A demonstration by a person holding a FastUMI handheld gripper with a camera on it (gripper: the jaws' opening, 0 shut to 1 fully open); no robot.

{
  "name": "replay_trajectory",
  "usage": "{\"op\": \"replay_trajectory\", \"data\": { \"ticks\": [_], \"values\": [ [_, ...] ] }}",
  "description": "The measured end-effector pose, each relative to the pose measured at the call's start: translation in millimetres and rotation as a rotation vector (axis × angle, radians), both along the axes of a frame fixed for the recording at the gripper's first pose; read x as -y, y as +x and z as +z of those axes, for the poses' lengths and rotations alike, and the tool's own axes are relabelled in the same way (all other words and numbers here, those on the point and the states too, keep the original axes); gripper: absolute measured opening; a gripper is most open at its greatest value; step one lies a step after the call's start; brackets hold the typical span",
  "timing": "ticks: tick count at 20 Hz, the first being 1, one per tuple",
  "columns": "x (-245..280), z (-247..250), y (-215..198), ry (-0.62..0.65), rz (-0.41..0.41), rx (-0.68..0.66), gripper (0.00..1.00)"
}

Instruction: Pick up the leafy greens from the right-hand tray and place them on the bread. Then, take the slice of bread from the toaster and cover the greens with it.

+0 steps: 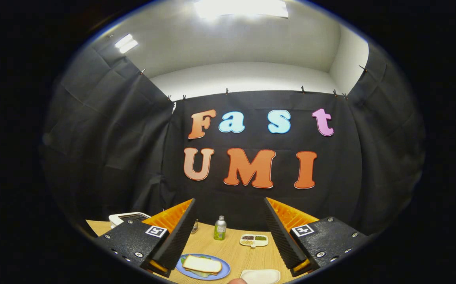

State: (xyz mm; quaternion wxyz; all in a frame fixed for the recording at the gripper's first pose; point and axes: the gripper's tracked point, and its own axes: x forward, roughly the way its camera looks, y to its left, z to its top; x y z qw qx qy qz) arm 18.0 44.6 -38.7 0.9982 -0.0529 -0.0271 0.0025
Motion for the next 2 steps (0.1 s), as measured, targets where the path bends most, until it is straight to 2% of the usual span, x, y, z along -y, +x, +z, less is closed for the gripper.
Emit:
{"op": "replay_trajectory", "data": {
  "ticks": [2],
  "values": [
    [-0.4,-2.0,2.1,0.005,0.002,-0.001,0.98]
  ]
}}
